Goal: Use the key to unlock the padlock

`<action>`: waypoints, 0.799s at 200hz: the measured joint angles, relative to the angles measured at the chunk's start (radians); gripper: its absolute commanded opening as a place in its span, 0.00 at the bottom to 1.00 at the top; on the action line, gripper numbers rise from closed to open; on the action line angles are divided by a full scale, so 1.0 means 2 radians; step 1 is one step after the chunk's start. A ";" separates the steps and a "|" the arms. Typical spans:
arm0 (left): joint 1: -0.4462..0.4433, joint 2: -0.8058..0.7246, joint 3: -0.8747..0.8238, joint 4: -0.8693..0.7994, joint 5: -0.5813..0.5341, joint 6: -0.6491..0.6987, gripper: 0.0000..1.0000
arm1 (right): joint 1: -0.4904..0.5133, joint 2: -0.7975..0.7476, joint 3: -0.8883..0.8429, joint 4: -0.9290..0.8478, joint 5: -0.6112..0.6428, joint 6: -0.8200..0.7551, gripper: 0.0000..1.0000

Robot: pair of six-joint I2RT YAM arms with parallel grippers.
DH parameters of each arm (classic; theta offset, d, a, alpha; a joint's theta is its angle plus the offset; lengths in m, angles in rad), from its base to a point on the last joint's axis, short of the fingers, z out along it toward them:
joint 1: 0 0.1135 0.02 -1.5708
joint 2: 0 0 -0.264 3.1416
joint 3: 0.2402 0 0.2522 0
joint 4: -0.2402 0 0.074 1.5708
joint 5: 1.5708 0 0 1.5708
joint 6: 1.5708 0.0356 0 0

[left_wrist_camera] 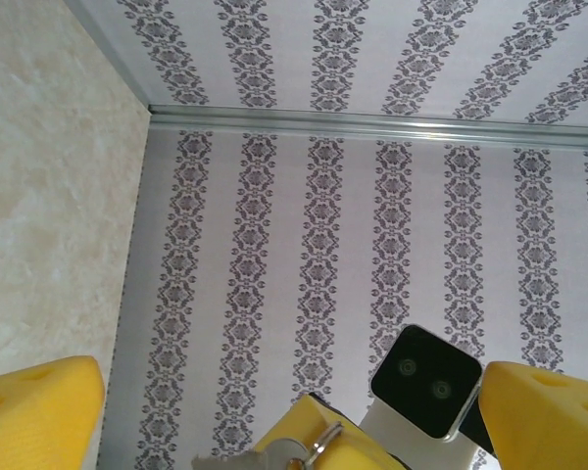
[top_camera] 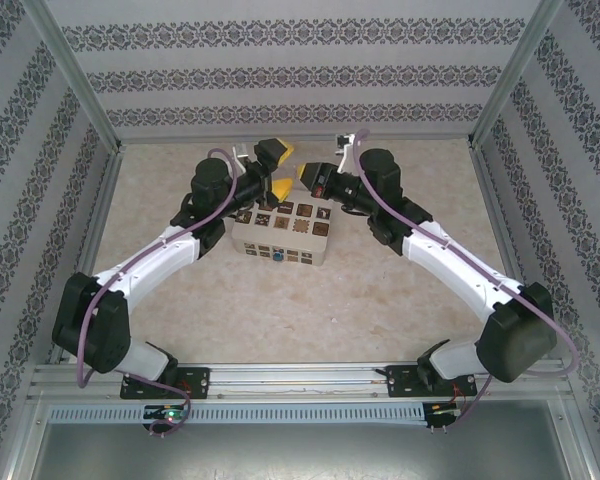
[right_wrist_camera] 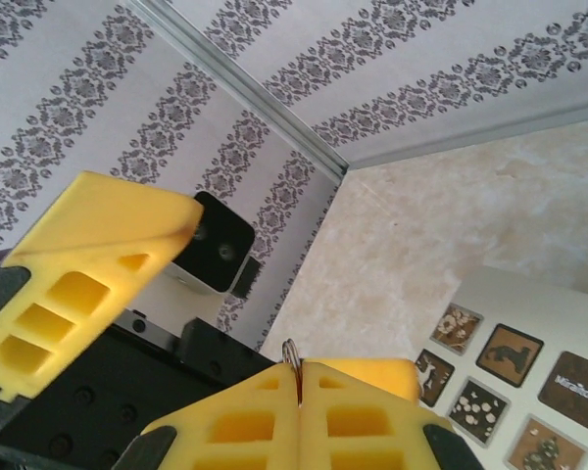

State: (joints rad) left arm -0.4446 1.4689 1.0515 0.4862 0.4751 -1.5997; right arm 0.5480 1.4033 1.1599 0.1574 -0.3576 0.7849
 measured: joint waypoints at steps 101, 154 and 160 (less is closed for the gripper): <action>-0.019 0.014 0.006 0.027 -0.023 -0.030 0.74 | 0.007 0.017 0.007 0.010 0.000 0.003 0.00; -0.019 0.014 0.006 0.026 -0.043 -0.031 0.65 | 0.006 0.016 0.003 0.010 0.001 0.002 0.00; -0.019 0.014 0.006 0.026 -0.046 -0.031 0.64 | 0.006 0.015 0.003 0.010 0.001 0.002 0.00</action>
State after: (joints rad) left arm -0.4835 1.4971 1.0641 0.5381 0.3840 -1.6619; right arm 0.5610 1.4330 1.1652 0.1768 -0.3553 0.7895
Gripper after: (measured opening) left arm 0.654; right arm 0.048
